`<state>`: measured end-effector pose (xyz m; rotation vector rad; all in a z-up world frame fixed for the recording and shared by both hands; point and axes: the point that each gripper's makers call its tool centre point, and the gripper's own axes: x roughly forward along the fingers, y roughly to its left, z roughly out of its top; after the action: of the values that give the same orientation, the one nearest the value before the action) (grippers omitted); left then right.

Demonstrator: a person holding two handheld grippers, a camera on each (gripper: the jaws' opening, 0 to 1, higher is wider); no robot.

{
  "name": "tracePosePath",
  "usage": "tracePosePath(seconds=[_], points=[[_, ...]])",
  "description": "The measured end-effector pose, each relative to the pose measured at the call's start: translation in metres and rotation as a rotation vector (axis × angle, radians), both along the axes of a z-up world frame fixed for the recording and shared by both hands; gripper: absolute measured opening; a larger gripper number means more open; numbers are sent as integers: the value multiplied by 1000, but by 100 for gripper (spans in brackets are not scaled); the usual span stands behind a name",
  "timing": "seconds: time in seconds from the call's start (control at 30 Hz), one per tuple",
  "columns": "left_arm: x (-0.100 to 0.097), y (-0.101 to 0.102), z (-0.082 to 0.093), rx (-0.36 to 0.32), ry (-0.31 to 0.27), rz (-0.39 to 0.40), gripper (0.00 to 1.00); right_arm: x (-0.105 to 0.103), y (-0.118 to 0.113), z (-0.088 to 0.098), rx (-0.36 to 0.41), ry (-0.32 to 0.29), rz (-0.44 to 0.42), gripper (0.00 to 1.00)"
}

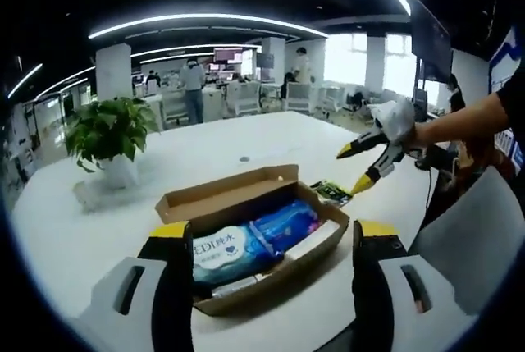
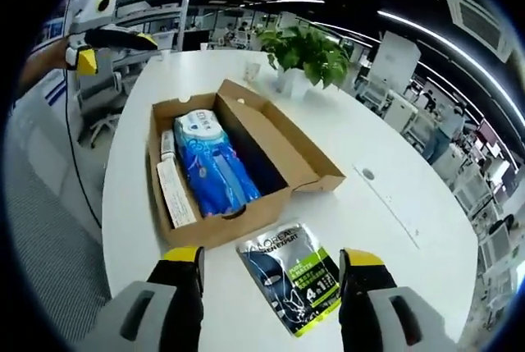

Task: Operate the shoe box by opening the lid, removing the specified soft item, and placing it in the target area until the item is outside and the box remains undamaged.

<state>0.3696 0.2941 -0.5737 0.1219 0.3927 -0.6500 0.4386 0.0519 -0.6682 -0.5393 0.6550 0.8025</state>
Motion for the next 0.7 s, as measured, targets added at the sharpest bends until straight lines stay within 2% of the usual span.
tracePosePath(seconds=[0.2, 0.33, 0.47, 0.7], points=[[-26, 4, 0, 44, -11, -30, 87, -3, 16, 14, 5, -10, 52, 72], [-43, 11, -4, 28, 3, 3, 90, -4, 29, 22, 1, -13, 102, 72], [-58, 20, -6, 42, -28, 41, 92, -3, 43, 29, -1, -15, 139, 72], [-73, 16, -12, 23, -22, 22, 98, -1, 70, 37, 4, -16, 208, 73]])
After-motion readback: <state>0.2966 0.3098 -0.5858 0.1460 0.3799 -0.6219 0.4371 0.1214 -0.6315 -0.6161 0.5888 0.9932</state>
